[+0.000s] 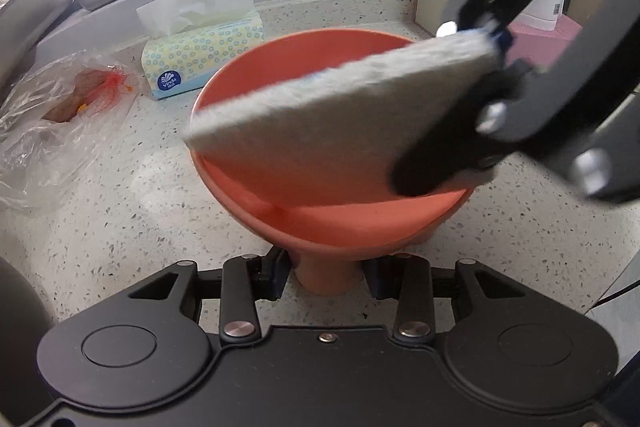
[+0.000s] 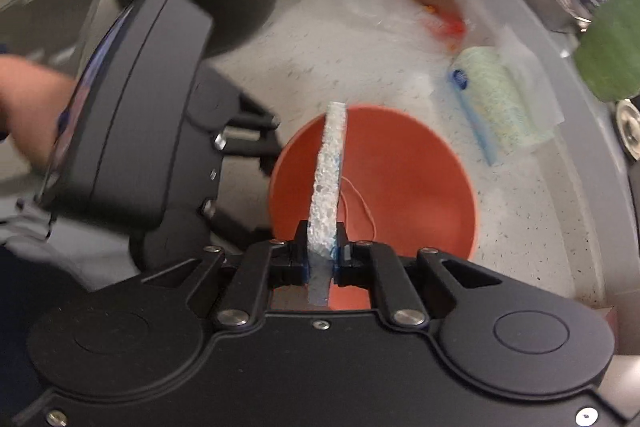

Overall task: Clean bowl
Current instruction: 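Scrub the sponge around the bowl's inside with the right gripper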

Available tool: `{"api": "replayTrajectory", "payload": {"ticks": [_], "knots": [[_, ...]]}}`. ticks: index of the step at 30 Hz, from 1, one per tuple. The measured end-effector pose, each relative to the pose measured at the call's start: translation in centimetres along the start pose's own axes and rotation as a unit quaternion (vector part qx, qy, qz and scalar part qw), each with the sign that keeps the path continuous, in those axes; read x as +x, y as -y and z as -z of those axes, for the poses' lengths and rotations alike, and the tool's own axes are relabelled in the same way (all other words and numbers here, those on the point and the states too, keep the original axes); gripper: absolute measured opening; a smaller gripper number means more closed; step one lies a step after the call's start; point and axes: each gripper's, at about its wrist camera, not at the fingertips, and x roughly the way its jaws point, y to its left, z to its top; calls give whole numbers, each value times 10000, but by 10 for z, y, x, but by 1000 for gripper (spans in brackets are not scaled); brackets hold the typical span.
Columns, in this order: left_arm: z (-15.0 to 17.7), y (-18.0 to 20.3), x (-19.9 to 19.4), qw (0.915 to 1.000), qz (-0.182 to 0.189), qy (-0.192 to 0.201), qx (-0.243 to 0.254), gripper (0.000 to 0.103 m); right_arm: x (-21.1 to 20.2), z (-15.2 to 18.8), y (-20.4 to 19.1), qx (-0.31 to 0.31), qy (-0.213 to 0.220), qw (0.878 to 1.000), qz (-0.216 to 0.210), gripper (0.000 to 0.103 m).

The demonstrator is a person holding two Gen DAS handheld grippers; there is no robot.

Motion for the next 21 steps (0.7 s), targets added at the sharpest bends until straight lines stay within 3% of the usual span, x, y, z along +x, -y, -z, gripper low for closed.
{"api": "replayTrajectory", "payload": {"ticks": [4, 13, 21], "knots": [[-1, -2, 2, 10000, 25, -2, -31, 38, -7, 5, 9, -53, -161, 9999, 19, 11], [-2, 4, 3, 10000, 32, -35, 26, 38, -21, 13, 39, 692, -116, 9973, 198, 11], [-2, 6, 3, 10000, 53, -37, 25, 38, -5, -4, 60, 919, 59, 9949, 418, 12]]}}
